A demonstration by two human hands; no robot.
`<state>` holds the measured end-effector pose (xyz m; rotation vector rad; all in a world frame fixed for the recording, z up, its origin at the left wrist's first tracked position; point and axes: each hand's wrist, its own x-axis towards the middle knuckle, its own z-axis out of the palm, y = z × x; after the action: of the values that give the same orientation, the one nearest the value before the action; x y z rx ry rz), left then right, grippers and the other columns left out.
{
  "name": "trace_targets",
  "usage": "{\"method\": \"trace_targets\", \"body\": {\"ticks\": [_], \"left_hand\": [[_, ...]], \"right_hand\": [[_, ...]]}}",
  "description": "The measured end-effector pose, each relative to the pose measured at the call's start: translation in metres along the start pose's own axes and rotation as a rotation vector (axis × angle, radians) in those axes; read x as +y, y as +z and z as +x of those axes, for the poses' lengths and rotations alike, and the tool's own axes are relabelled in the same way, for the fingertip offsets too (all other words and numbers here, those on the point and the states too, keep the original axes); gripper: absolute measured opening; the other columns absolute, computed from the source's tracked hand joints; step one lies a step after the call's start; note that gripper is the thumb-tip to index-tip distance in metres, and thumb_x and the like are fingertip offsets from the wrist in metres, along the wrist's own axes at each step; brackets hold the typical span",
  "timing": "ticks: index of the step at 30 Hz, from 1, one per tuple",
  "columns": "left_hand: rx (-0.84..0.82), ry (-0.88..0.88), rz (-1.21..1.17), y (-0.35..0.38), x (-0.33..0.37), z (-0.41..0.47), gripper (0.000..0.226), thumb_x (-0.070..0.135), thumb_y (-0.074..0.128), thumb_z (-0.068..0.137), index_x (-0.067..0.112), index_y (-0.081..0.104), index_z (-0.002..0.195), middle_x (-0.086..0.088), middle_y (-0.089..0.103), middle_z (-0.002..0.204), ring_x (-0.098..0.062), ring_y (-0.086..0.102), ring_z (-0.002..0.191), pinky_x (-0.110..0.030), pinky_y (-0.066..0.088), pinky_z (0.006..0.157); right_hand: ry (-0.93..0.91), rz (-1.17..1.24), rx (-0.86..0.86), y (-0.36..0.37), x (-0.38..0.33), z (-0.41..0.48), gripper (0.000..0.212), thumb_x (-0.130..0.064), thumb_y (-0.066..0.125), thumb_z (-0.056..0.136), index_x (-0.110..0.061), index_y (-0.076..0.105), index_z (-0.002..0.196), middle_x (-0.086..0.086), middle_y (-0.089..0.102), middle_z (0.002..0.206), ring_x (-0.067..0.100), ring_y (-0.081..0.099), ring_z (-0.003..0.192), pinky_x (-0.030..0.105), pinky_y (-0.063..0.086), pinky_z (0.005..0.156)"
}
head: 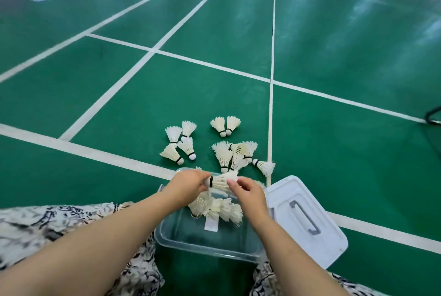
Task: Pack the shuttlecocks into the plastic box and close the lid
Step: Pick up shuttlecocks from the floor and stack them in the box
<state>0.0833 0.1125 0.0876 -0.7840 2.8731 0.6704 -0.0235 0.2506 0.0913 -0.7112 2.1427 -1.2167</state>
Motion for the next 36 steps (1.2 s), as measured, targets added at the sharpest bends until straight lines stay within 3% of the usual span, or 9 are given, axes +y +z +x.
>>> {"method": "trace_targets", "body": {"ticks": [3, 7, 14, 20, 25, 29, 32, 34, 36], "left_hand": [[-0.110, 0.000, 0.068, 0.008, -0.001, -0.007, 0.024, 0.022, 0.052, 0.092, 0.013, 0.058, 0.113, -0.007, 0.067, 0.112, -0.026, 0.059, 0.106, -0.032, 0.043, 0.085], [-0.101, -0.019, 0.159, 0.015, -0.020, -0.015, 0.033, 0.024, 0.048, 0.094, 0.018, 0.051, 0.126, -0.007, 0.064, 0.120, -0.026, 0.060, 0.108, -0.037, 0.050, 0.088], [0.084, -0.064, 0.109, 0.012, -0.031, -0.006, 0.027, 0.026, 0.040, 0.096, 0.014, 0.063, 0.101, -0.006, 0.065, 0.102, -0.027, 0.063, 0.091, -0.035, 0.053, 0.077], [0.088, -0.030, 0.111, 0.016, -0.023, 0.001, 0.030, 0.025, 0.037, 0.097, 0.011, 0.063, 0.101, -0.008, 0.062, 0.101, -0.027, 0.060, 0.092, -0.034, 0.047, 0.074], [0.016, -0.040, 0.096, 0.021, -0.033, -0.002, 0.029, 0.028, 0.036, 0.097, 0.014, 0.061, 0.103, -0.006, 0.059, 0.099, -0.027, 0.059, 0.090, -0.034, 0.047, 0.071], [-0.024, -0.005, 0.126, 0.027, -0.029, -0.003, 0.031, 0.029, 0.034, 0.099, 0.014, 0.059, 0.105, -0.006, 0.059, 0.100, -0.027, 0.058, 0.092, -0.031, 0.043, 0.069], [-0.025, 0.008, 0.130, 0.028, -0.029, 0.000, 0.030, 0.029, 0.034, 0.098, 0.013, 0.059, 0.103, -0.007, 0.059, 0.098, -0.028, 0.058, 0.092, -0.032, 0.046, 0.071], [-0.019, 0.004, 0.140, 0.028, -0.028, 0.002, 0.030, 0.028, 0.034, 0.098, 0.013, 0.059, 0.103, -0.008, 0.059, 0.100, -0.028, 0.058, 0.092, -0.031, 0.043, 0.069], [-0.005, -0.010, 0.144, 0.027, -0.027, 0.001, 0.030, 0.028, 0.034, 0.098, 0.012, 0.059, 0.103, -0.008, 0.060, 0.100, -0.028, 0.058, 0.092, -0.032, 0.043, 0.069]], "right_hand": [[0.046, 0.038, -0.007, 0.006, 0.001, -0.004, 0.043, -0.017, 0.064, 0.085, -0.020, 0.045, 0.047, -0.008, 0.038, 0.048, 0.010, 0.034, 0.052, 0.027, 0.027, 0.054], [0.216, -0.016, -0.064, 0.012, 0.034, -0.014, 0.032, -0.019, 0.068, 0.081, -0.011, 0.055, 0.052, 0.001, 0.044, 0.053, 0.014, 0.039, 0.057, 0.026, 0.028, 0.057], [0.309, -0.364, -0.501, 0.039, 0.068, -0.020, 0.039, -0.023, 0.068, 0.081, -0.019, 0.053, 0.045, -0.009, 0.046, 0.040, -0.001, 0.039, 0.039, 0.012, 0.034, 0.046], [0.345, -0.449, -0.673, 0.071, 0.067, -0.001, 0.013, -0.022, 0.070, 0.080, -0.019, 0.069, 0.067, -0.008, 0.060, 0.059, 0.000, 0.050, 0.050, 0.012, 0.042, 0.053], [0.291, -0.589, -0.739, 0.088, 0.078, 0.006, 0.044, -0.024, 0.065, 0.081, -0.018, 0.051, 0.040, -0.013, 0.047, 0.031, 0.006, 0.038, 0.048, 0.020, 0.033, 0.052], [0.318, -0.537, -0.799, 0.087, 0.082, 0.006, 0.017, -0.029, 0.070, 0.080, -0.014, 0.072, 0.072, -0.011, 0.060, 0.063, 0.005, 0.048, 0.062, 0.020, 0.041, 0.065], [0.312, -0.471, -0.768, 0.083, 0.078, 0.005, 0.022, -0.026, 0.074, 0.078, -0.013, 0.074, 0.096, -0.007, 0.064, 0.086, 0.004, 0.055, 0.079, 0.019, 0.043, 0.080], [0.311, -0.376, -0.706, 0.074, 0.071, 0.006, 0.020, -0.021, 0.073, 0.079, -0.016, 0.073, 0.098, -0.008, 0.065, 0.091, 0.004, 0.058, 0.087, 0.016, 0.041, 0.085], [0.292, -0.257, -0.578, 0.064, 0.065, 0.006, 0.011, -0.017, 0.073, 0.079, -0.027, 0.072, 0.082, -0.011, 0.067, 0.086, 0.005, 0.060, 0.084, 0.016, 0.044, 0.083]]}}
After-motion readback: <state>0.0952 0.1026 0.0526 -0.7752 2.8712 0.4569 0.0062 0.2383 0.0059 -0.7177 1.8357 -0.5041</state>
